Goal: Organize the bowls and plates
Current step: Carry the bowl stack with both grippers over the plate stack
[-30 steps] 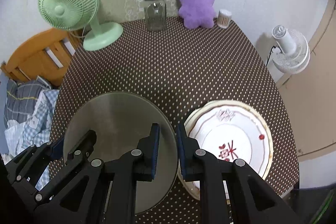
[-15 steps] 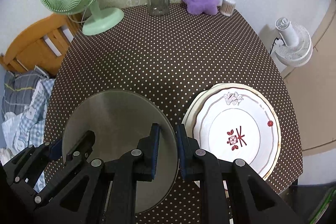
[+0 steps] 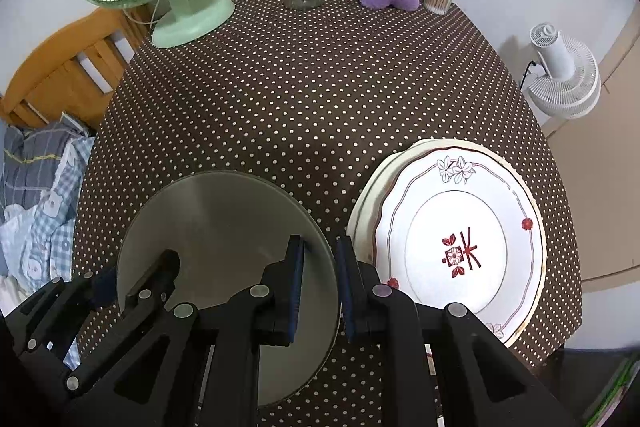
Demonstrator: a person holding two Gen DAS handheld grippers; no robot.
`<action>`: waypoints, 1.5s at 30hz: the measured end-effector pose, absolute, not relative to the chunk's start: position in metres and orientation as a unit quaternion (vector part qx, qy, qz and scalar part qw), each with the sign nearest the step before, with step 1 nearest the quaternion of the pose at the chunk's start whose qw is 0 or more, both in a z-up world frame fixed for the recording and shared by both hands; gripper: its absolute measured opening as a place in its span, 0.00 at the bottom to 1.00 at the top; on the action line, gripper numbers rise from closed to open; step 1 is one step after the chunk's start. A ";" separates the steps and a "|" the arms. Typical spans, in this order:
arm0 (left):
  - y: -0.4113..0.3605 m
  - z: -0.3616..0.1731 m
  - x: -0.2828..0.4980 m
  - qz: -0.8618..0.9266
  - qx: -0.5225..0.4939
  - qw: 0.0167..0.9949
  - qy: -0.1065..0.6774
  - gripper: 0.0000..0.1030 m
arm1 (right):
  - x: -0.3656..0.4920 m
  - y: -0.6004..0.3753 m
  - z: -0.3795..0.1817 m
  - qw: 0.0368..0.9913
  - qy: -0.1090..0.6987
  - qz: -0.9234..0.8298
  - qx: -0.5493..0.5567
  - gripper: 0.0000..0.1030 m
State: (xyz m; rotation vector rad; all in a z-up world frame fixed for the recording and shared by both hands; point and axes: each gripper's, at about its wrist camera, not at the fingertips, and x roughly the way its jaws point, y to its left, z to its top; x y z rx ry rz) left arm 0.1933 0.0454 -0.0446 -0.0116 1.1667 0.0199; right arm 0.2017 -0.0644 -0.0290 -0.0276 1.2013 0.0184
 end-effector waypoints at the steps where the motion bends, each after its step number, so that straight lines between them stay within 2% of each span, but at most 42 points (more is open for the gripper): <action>1: 0.045 -0.044 0.194 0.010 -0.004 0.836 0.548 0.19 | 0.203 -0.065 -0.029 0.826 0.564 0.009 -0.012 0.20; 7: 0.043 -0.044 0.193 0.003 0.000 0.837 0.548 0.21 | 0.202 -0.065 -0.030 0.827 0.562 0.012 -0.014 0.20; 10: 0.043 -0.045 0.190 -0.009 -0.005 0.834 0.551 0.31 | 0.197 -0.065 -0.029 0.827 0.562 0.019 -0.013 0.20; 13: 0.046 -0.043 0.190 -0.019 -0.023 0.829 0.558 0.36 | 0.197 -0.070 -0.028 0.823 0.568 0.026 0.006 0.20; 16: 0.050 -0.040 0.187 -0.033 -0.038 0.822 0.567 0.53 | 0.197 -0.074 -0.025 0.816 0.577 0.029 0.019 0.20; 19: 0.051 -0.033 0.181 -0.031 -0.033 0.828 0.558 0.62 | 0.191 -0.076 -0.018 0.821 0.571 0.026 0.018 0.21; 21: 0.053 -0.027 0.178 -0.034 -0.031 0.831 0.554 0.67 | 0.185 -0.078 -0.011 0.824 0.565 0.027 0.020 0.30; 23: 0.053 -0.022 0.176 -0.037 -0.028 0.837 0.546 0.74 | 0.180 -0.082 -0.003 0.830 0.556 0.033 0.034 0.52; 24: 0.053 -0.018 0.175 -0.037 -0.025 0.840 0.540 0.75 | 0.178 -0.083 0.000 0.832 0.552 0.035 0.037 0.59; 25: 0.052 -0.016 0.175 -0.037 -0.023 0.843 0.536 0.79 | 0.176 -0.084 0.003 0.835 0.548 0.035 0.038 0.61; 31: 0.050 -0.007 0.172 -0.049 -0.035 0.855 0.515 0.86 | 0.172 -0.093 0.010 0.841 0.535 0.054 0.055 0.66; 34: 0.049 -0.010 0.173 -0.049 -0.041 0.855 0.515 0.89 | 0.173 -0.099 0.007 0.844 0.531 0.049 0.061 0.73; 45: 0.045 -0.031 0.183 -0.048 -0.029 0.848 0.528 0.90 | 0.188 -0.104 -0.022 0.828 0.554 0.044 0.077 0.74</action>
